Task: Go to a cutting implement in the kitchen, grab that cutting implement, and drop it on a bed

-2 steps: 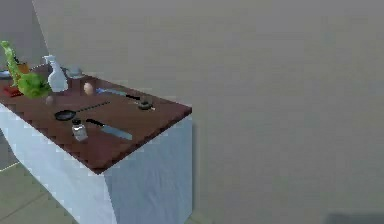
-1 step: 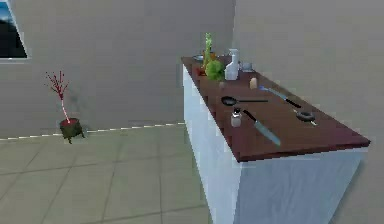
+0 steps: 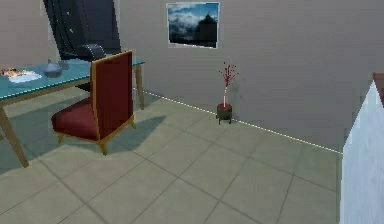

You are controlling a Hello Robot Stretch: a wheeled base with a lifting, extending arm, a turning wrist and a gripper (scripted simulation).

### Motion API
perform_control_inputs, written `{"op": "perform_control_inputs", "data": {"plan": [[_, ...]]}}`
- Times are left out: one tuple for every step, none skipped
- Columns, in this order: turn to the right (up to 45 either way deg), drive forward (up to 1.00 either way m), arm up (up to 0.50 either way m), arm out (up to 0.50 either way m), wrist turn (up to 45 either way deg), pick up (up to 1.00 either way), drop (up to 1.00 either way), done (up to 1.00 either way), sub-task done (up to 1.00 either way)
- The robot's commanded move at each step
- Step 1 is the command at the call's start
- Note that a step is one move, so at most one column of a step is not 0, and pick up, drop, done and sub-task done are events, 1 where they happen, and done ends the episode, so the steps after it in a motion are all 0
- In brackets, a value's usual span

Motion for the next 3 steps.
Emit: {"op": "perform_control_inputs", "data": {"plan": [[-21.0,0.00,0.00,0.00,0.0,0.00,0.00,0.00,0.00],[0.0,0.00,0.50,0.00,0.0,0.00,0.00,0.00,0.00],[0.0,0.00,0.38,0.00,0.0,0.00,0.00,0.00,0.00]]}}
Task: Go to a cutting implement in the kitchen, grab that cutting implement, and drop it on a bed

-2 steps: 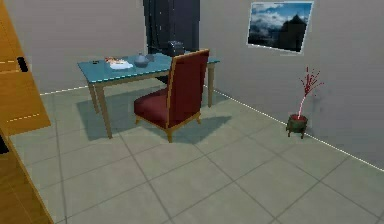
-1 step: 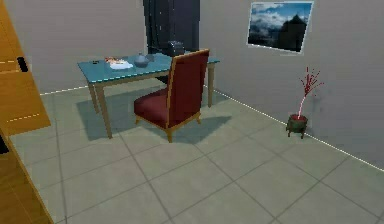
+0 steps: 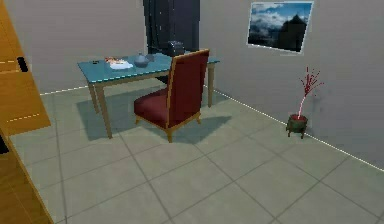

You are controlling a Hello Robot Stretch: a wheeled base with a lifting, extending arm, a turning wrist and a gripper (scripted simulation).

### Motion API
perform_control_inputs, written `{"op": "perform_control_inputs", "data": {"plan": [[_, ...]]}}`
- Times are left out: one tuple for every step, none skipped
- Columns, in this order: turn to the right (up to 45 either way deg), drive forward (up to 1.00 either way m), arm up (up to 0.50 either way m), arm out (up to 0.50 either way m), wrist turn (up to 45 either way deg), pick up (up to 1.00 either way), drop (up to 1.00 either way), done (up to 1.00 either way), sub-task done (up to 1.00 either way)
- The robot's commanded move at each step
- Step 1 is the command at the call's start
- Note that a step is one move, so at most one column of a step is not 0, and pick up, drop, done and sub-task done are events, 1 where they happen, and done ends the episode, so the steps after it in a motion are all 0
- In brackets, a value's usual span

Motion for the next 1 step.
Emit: {"op": "perform_control_inputs", "data": {"plan": [[0.0,0.00,0.00,0.48,0.0,0.00,0.00,0.00,0.00]]}}
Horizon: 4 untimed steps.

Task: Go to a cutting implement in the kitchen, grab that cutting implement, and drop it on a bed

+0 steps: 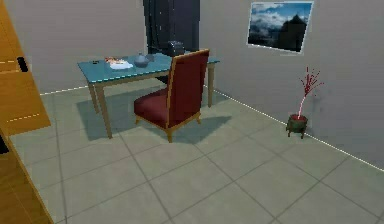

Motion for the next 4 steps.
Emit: {"op": "perform_control_inputs", "data": {"plan": [[0.0,0.00,0.00,0.00,45.0,0.00,0.00,0.00,0.00],[0.0,0.00,0.00,0.00,45.0,0.00,0.00,0.00,0.00],[0.0,0.00,0.00,0.00,45.0,0.00,0.00,0.00,0.00],[0.0,0.00,0.00,0.00,45.0,0.00,0.00,0.00,0.00]]}}
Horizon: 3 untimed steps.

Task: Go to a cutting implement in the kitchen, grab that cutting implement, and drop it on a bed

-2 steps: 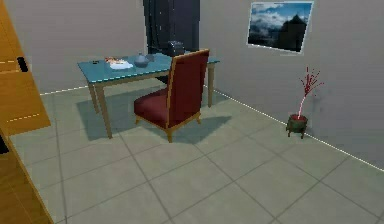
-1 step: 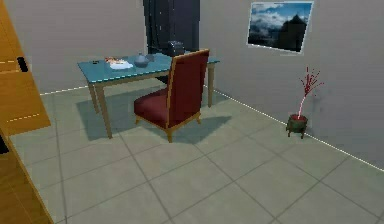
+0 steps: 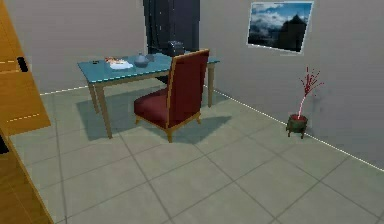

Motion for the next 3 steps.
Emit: {"op": "perform_control_inputs", "data": {"plan": [[0.0,0.00,0.00,0.00,3.0,0.00,0.00,0.00,0.00],[0.0,0.00,-0.16,0.00,0.0,0.00,0.00,0.00,0.00],[0.0,0.00,0.00,0.00,0.0,1.00,0.00,0.00,0.00]]}}
